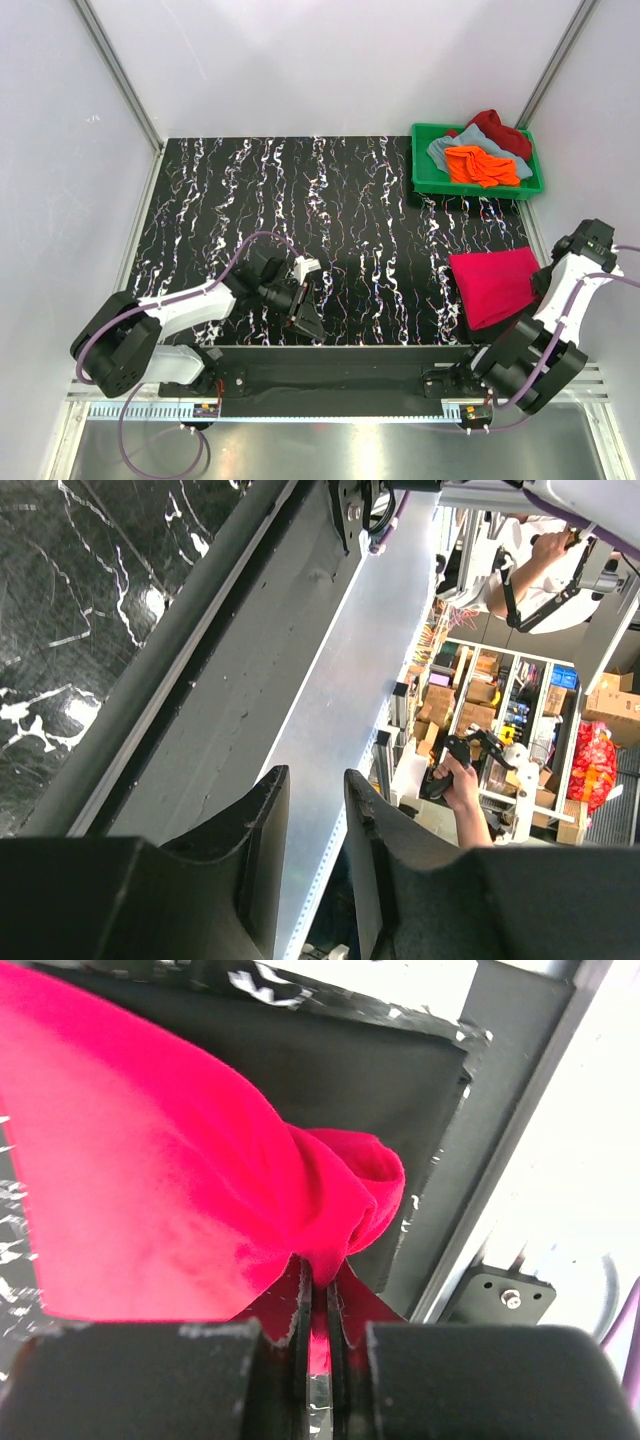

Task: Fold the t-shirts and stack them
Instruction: Neatly place the folded tshirt to the corner, then reset both grippers

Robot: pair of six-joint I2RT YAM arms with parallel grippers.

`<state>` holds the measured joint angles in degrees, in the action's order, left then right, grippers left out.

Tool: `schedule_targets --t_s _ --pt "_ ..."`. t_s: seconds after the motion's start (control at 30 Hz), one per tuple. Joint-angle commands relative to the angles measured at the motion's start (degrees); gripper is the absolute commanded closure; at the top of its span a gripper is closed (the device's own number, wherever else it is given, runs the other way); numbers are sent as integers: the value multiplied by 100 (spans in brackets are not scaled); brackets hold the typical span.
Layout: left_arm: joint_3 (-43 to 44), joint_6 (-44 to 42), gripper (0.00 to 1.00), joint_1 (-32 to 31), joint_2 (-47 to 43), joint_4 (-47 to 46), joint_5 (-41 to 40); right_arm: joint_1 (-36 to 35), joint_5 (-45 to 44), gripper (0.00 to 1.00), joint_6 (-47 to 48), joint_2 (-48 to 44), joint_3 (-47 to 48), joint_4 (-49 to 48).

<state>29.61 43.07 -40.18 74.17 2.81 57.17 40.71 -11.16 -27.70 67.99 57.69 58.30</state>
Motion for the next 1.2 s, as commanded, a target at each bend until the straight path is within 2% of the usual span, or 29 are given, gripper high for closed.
schedule_targets --t_s 0.0,0.13,0.23,0.27,0.37,0.4,0.6,0.7,0.8,0.87,0.9,0.97,1.0,1.03,1.13,1.17 --pt "63 -158 67 37 -227 106 225 147 -378 100 -226 118 -118 -153" --pt "45 -281 67 81 -272 308 234 262 -746 100 -411 329 -144 -48" --pt "80 -308 67 116 -307 413 260 420 -940 86 -604 548 -179 41" --pt "89 -308 67 107 -324 440 269 464 -984 68 -622 619 -153 58" --pt "124 -334 67 125 -351 536 269 648 -915 44 -588 812 -57 198" --pt "142 -343 68 134 -368 554 277 675 -854 1 -535 813 -4 277" --pt "204 -431 68 195 -377 651 286 448 -238 0 -227 -136 111 102" --pt "282 -466 68 239 -368 651 208 -80 -211 0 -209 -268 225 137" --pt "300 -413 68 265 -465 651 93 -606 193 0 -428 -260 356 -12" --pt "309 -370 69 283 -605 668 -134 -1325 299 0 -656 -41 576 -47" --pt "292 -343 68 318 -841 686 -257 -2268 255 0 -744 12 664 -99" --pt "291 -290 64 353 -1131 764 -669 -3126 534 0 -947 66 840 -475" --pt "318 -308 60 397 -1464 852 -837 -3887 692 0 -1069 66 840 -634" --pt "361 -325 49 432 -1615 975 -1013 -4200 1094 0 -1384 57 745 -827" --pt "371 -396 38 538 -2046 1239 -1331 -5254 2089 0 -2115 -39 167 -2012" --pt "310 -361 36 555 -2151 1240 -1392 -5492 2309 0 -2238 -92 -54 -2903"
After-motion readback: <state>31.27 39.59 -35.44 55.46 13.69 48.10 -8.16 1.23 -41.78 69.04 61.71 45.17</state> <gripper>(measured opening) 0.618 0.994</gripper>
